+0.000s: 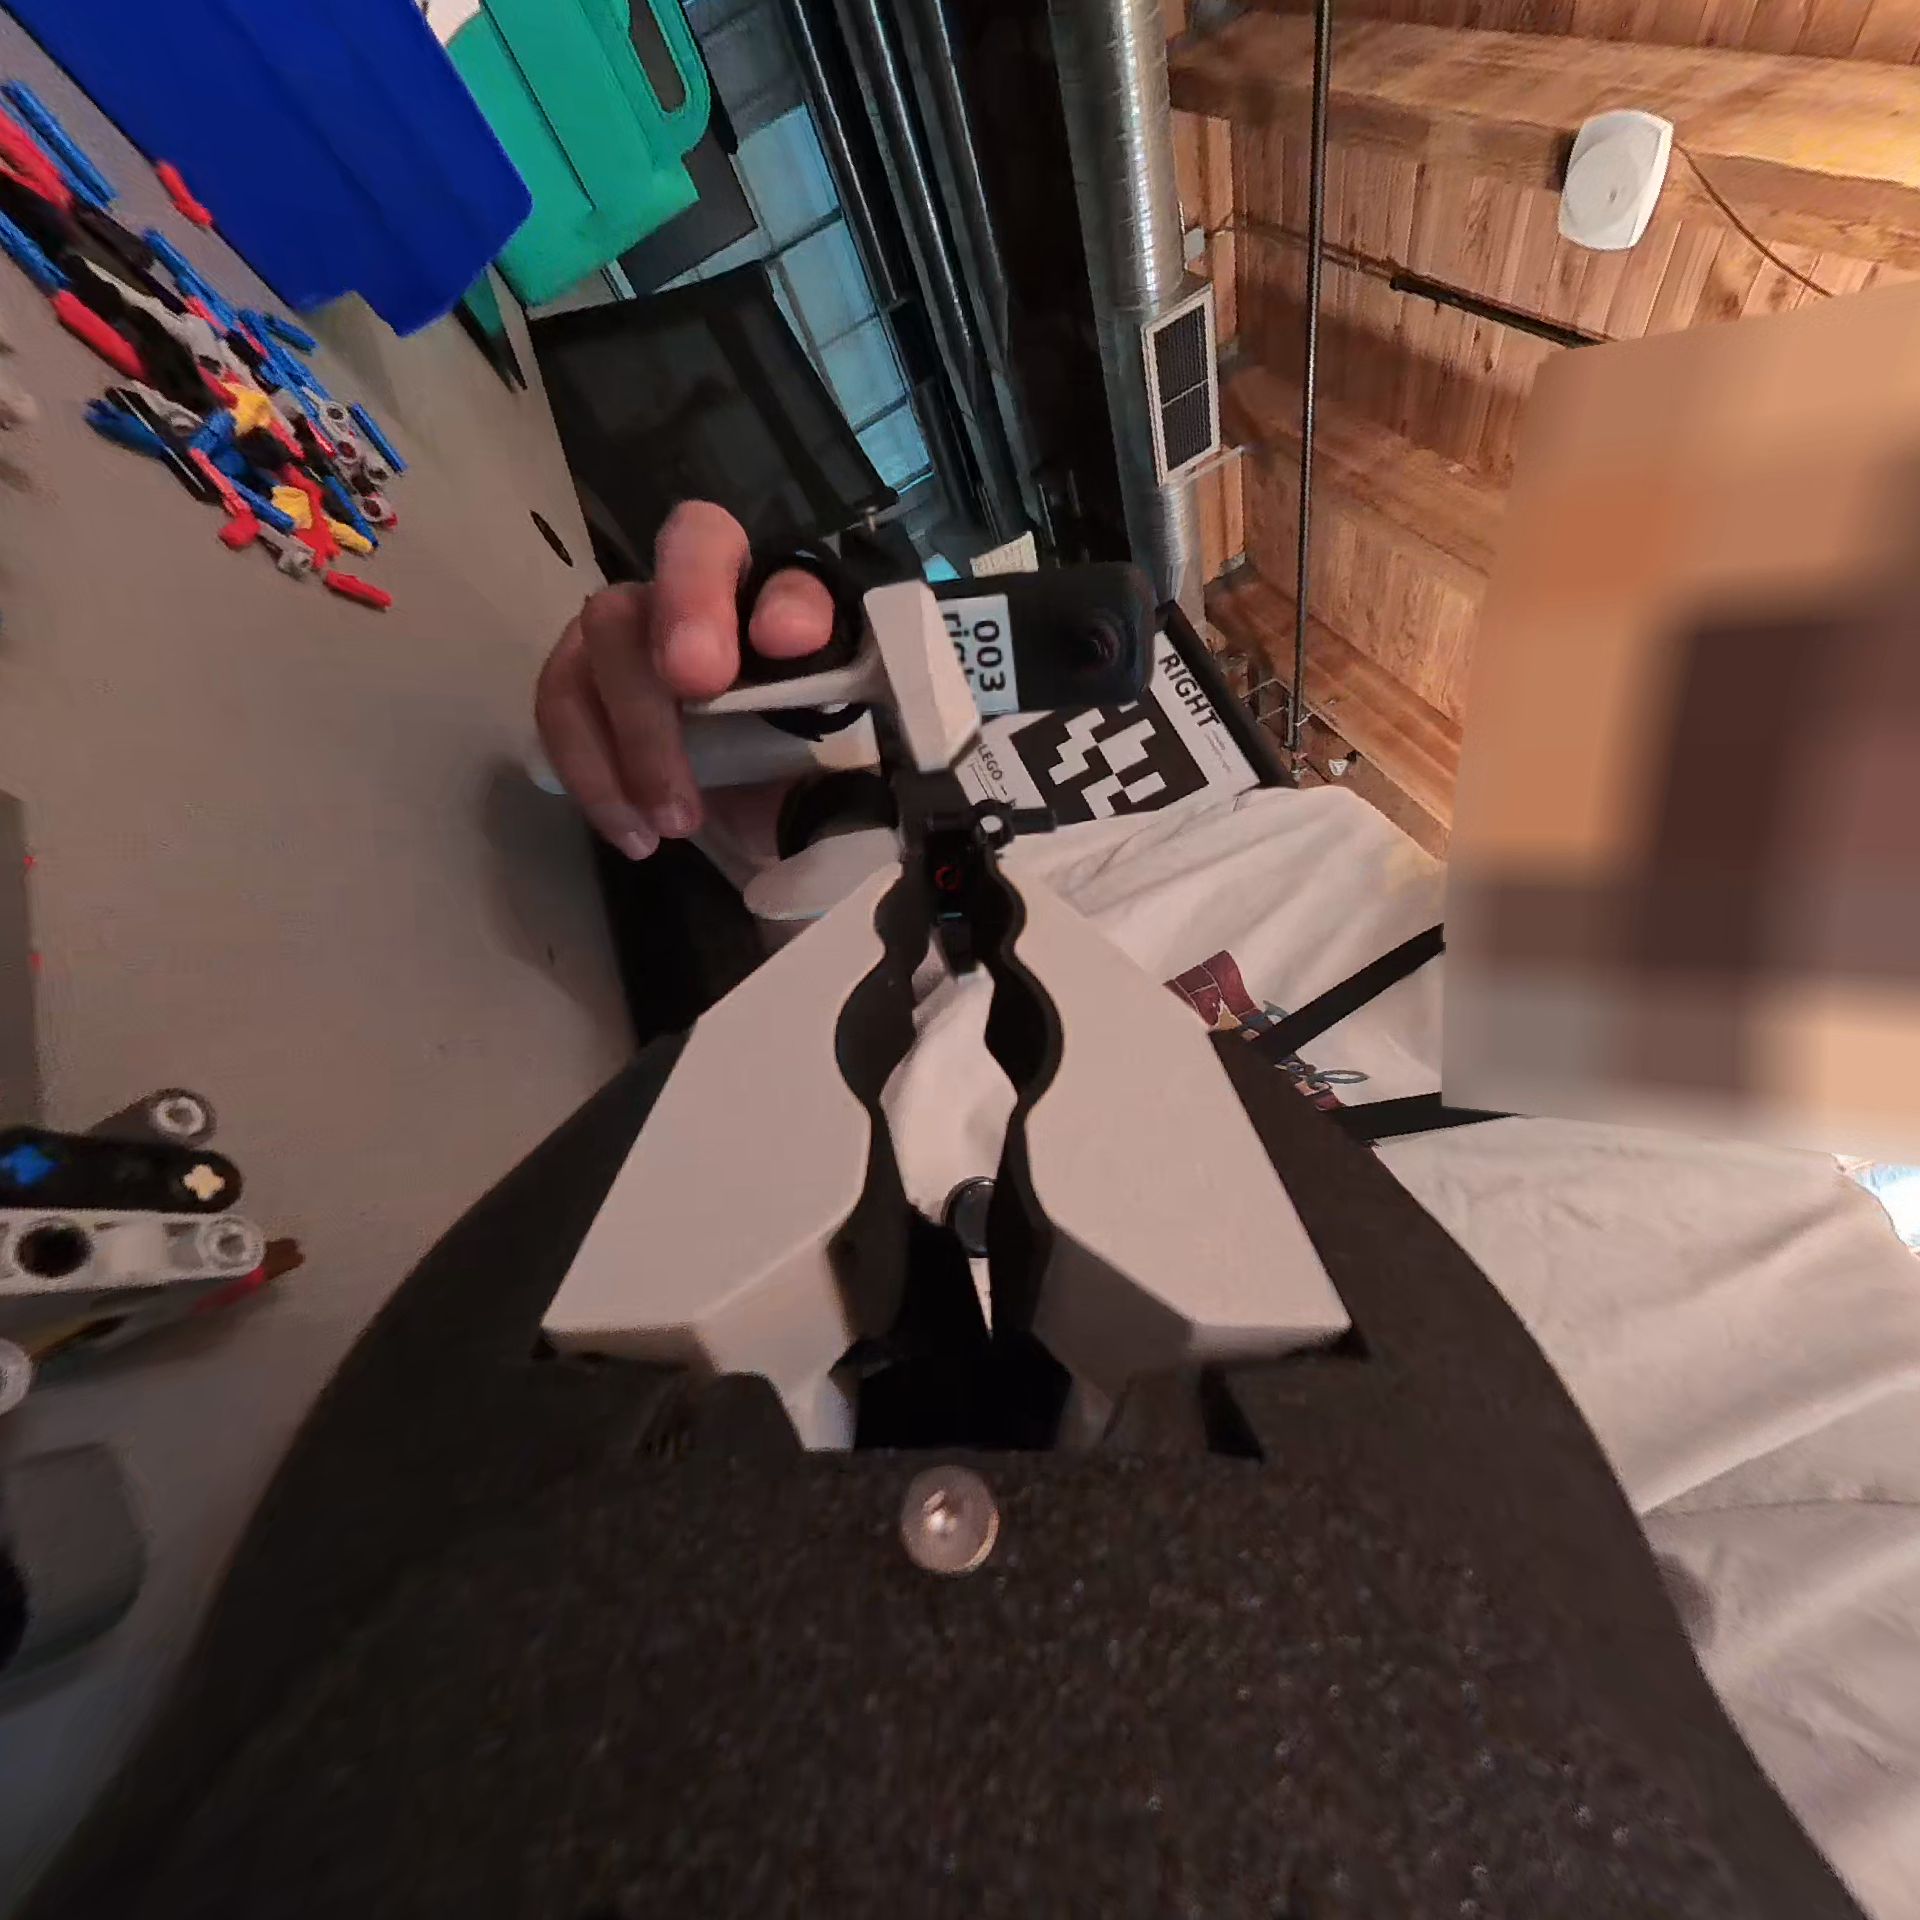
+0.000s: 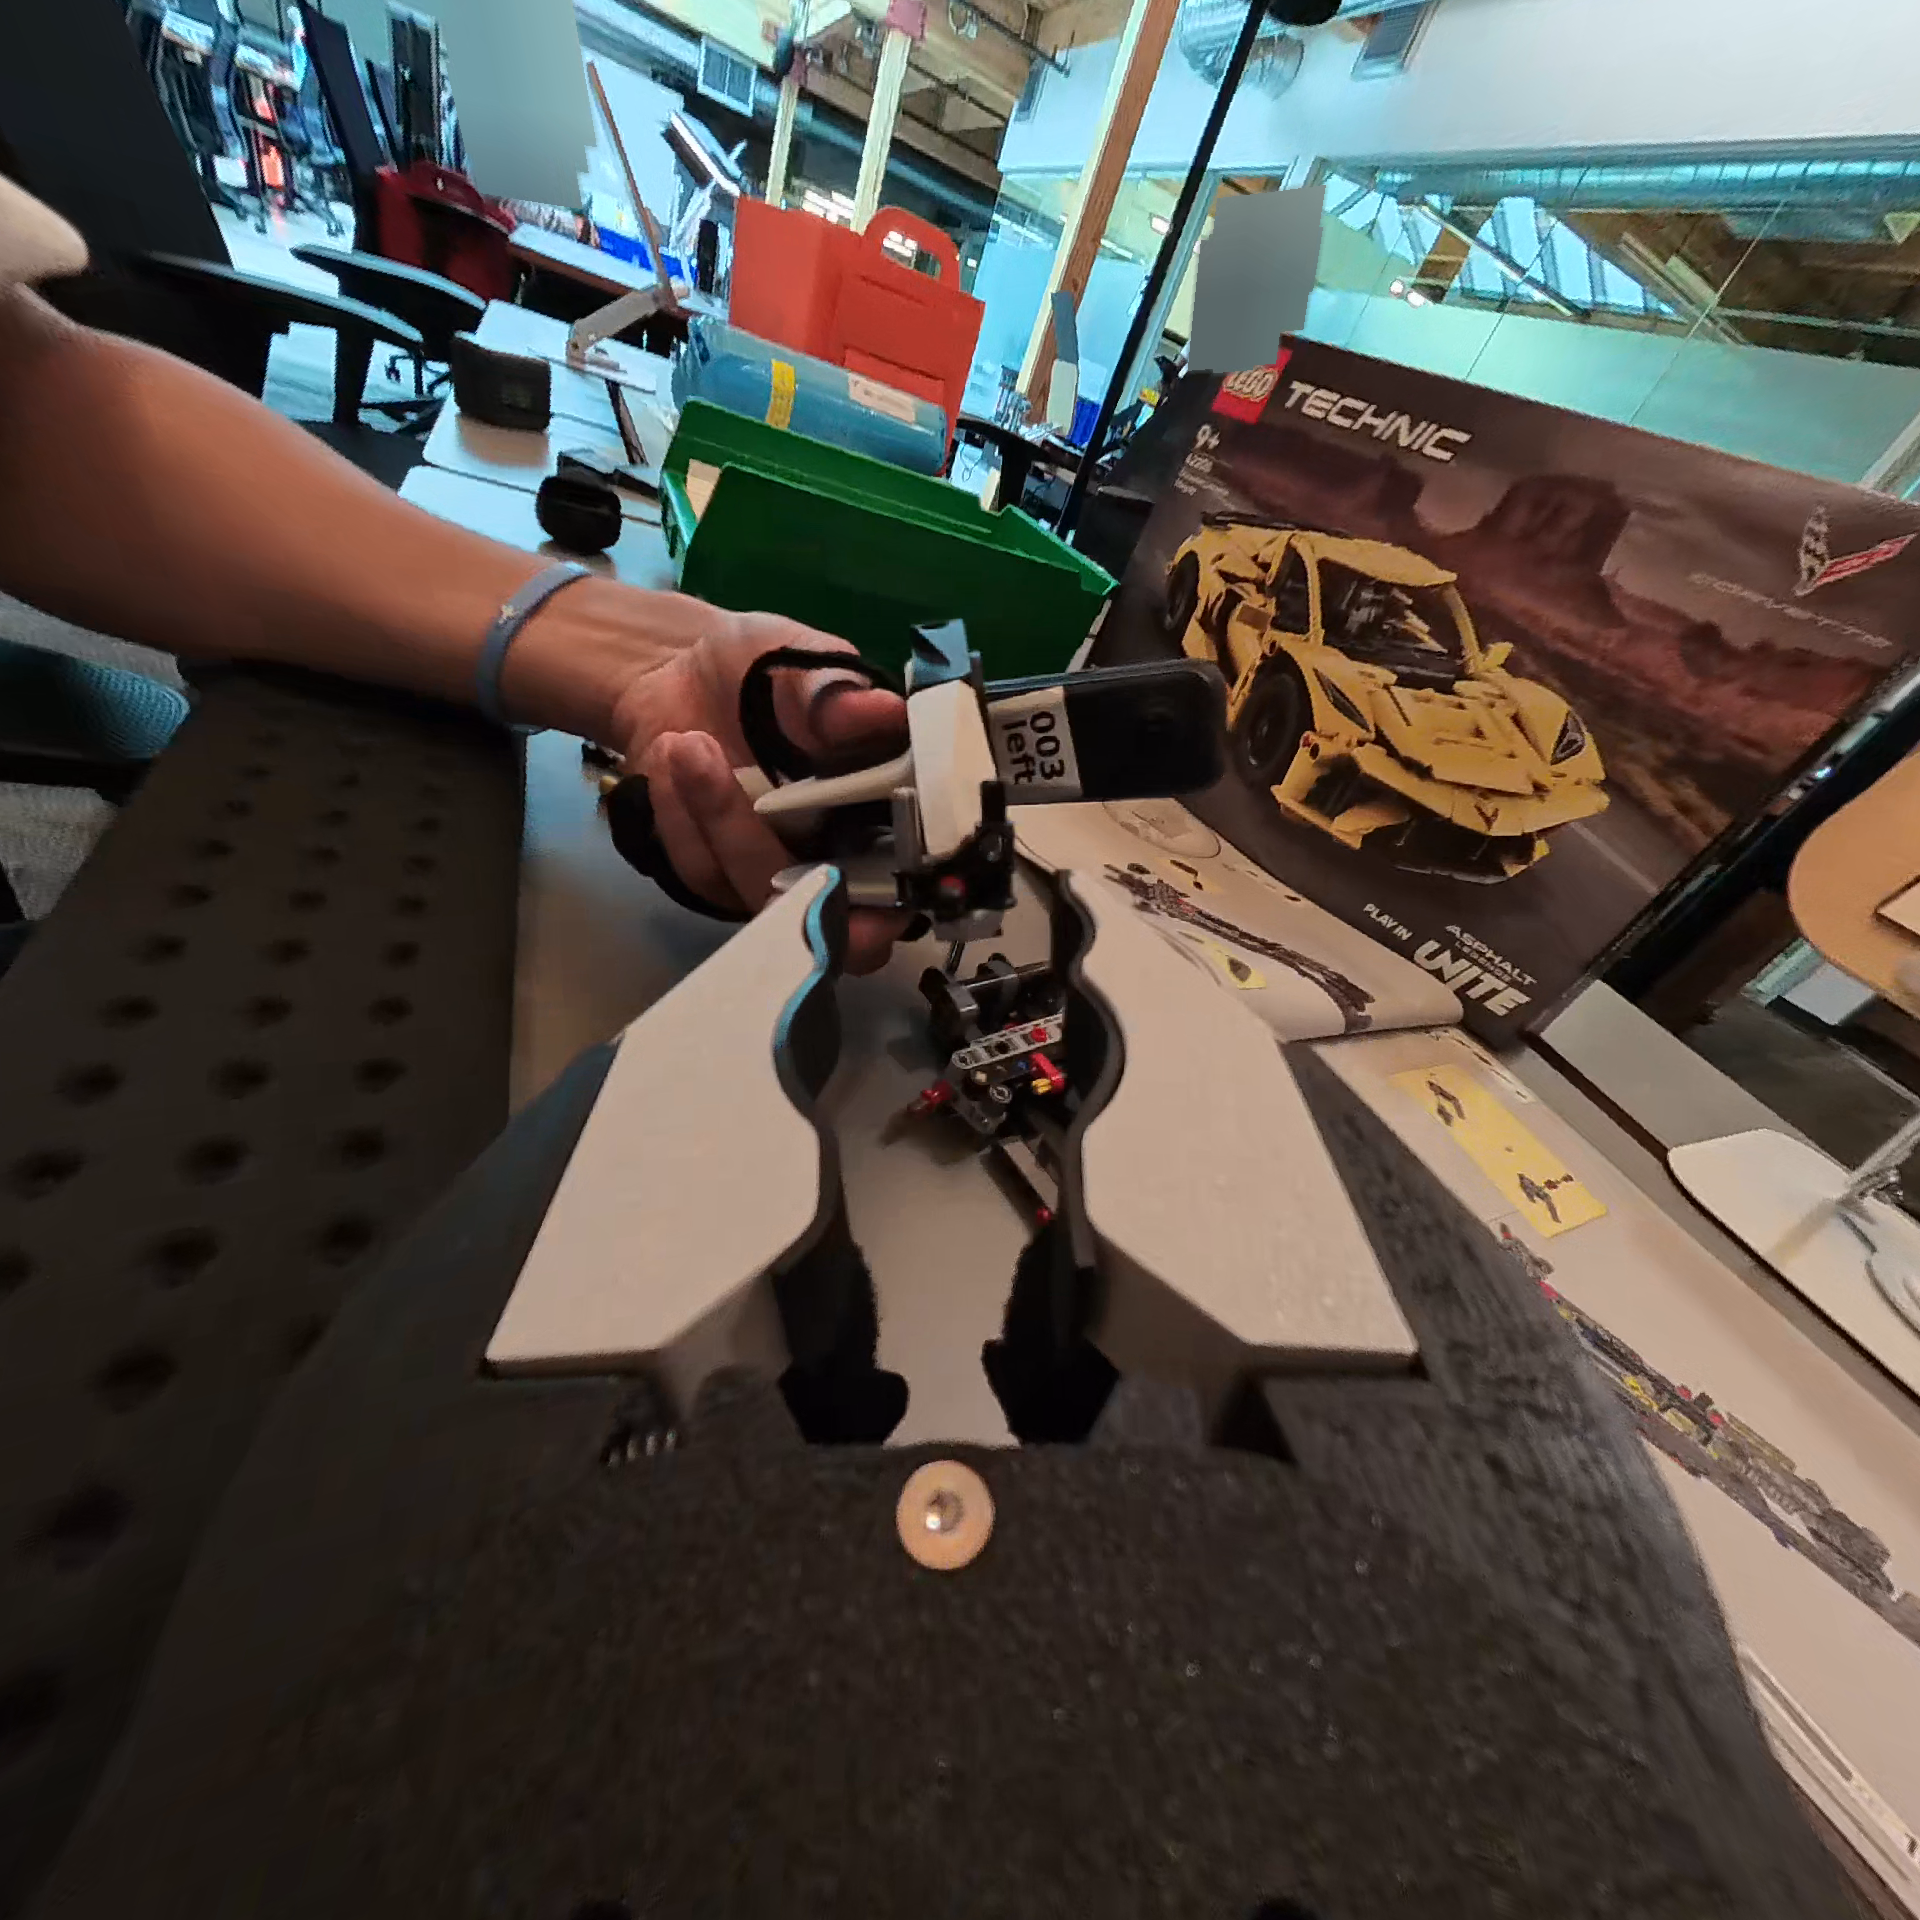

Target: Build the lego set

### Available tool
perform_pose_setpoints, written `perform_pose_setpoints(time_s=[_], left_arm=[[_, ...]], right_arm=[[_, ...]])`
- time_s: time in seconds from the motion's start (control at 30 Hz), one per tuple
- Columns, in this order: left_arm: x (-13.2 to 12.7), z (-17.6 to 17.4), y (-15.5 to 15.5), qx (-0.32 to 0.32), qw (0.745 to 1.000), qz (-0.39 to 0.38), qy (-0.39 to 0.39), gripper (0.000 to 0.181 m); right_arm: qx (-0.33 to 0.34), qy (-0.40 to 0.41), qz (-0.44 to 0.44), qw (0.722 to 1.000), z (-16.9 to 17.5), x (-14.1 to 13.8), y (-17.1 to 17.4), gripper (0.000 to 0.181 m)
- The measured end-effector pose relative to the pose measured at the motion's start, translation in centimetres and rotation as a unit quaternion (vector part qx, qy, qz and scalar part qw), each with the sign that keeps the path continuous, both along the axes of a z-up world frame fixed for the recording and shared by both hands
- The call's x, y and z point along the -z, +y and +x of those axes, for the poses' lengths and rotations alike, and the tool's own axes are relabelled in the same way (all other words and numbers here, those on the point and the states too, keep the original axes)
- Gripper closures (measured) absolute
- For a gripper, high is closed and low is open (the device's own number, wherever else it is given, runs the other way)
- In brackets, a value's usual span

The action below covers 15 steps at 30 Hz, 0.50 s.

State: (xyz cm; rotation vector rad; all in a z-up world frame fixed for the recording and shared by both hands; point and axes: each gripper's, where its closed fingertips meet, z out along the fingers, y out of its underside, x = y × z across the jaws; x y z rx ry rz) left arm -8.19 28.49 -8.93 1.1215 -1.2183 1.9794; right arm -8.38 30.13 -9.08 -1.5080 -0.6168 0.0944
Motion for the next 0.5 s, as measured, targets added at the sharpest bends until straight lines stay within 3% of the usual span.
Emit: perform_pose_setpoints(time_s=[0.17,0.3,0.4,0.5], left_arm=[[0.3,-0.3,-0.4,0.009,1.000,0.005,0.008,0.176],[0.5,0.3,-0.2,-0.011,1.000,0.008,0.017,0.176],[0.5,1.2,0.5,-0.048,0.998,0.031,0.004,0.150],[0.1,2.1,2.4,-0.108,0.992,0.065,-0.017,0.148]], right_arm=[[0.020,-0.053,0.026,0.998,-0.4,0.1,-0.1,0.159],[0.051,-0.058,0.006,0.997,0.2,0.5,0.1,0.160],[0.078,-0.037,-0.015,0.996,1.1,0.4,0.4,0.159],[0.115,0.008,-0.034,0.993,3.1,0.1,1.0,0.160]])
